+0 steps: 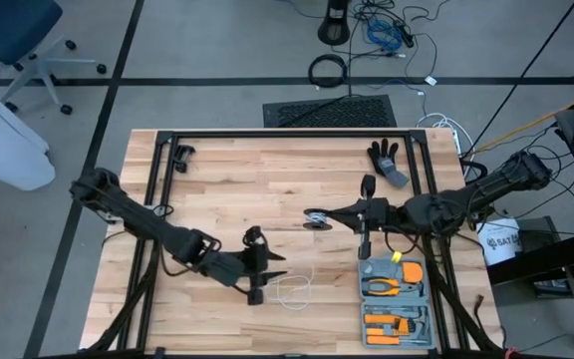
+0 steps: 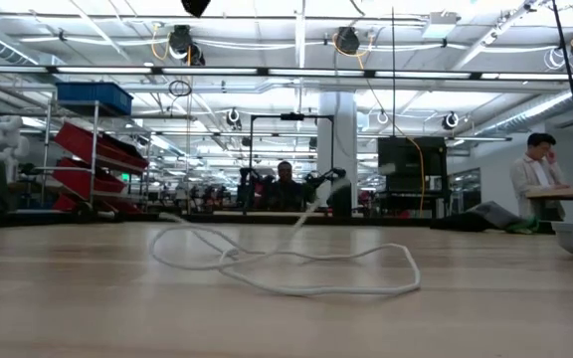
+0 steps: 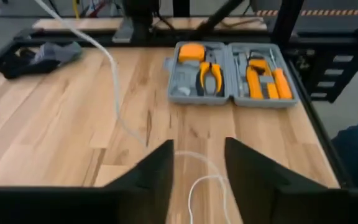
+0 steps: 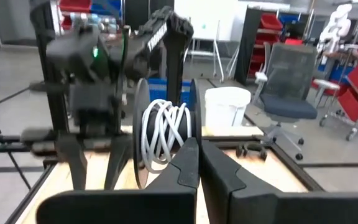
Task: Coil cords
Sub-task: Uncoil the white cable wire from the spool
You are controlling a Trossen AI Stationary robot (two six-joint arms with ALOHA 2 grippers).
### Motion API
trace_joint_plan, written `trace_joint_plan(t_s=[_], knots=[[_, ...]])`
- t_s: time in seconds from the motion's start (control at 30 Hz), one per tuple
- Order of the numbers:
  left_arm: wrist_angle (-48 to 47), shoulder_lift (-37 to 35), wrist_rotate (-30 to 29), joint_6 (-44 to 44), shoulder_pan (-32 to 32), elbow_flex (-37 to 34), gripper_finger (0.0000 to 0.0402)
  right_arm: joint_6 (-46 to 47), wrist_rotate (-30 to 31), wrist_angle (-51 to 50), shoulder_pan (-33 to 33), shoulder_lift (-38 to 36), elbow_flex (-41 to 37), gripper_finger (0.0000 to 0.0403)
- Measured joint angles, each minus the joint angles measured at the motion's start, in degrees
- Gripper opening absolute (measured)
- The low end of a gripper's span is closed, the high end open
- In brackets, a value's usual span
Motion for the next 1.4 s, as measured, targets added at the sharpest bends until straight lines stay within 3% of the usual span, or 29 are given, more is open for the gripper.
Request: trace_joint_plan(t_s=[0.23,0.53,0.63,0.8,1.03,1.4], knots=[[9.46,-0.46,-4.71,2.99,1.72,0.00,0.0223,0.64,-0.10,-2.06,0.23,0.00,0.00,0.0000],[32.42,8.75,-4.84,2.72,1.70,0.09,0.0231,0.35,-0.16,-1.75,0.21,0.00,0.00,0.0000],[36.19,12.04,-9.79,6.31,1.20,0.07,0.0231,0.31,-1.43,-1.71,0.16,0.00,0.00,0.0000],[36.85,13.48,-21.17,7.85,1.49,0.07,0.0231,0.35,-1.46,-1.71,0.16,0.00,0.00,0.0000],[36.53,13.45,-23.63,10.14,2.88,0.04,0.0231,0.33,-1.46,-1.67,0.16,0.00,0.00,0.0000],[36.90,13.45,-21.54,6.93,5.56,0.04,0.0227,0.40,-1.44,-1.79,0.16,0.00,0.00,0.0000]])
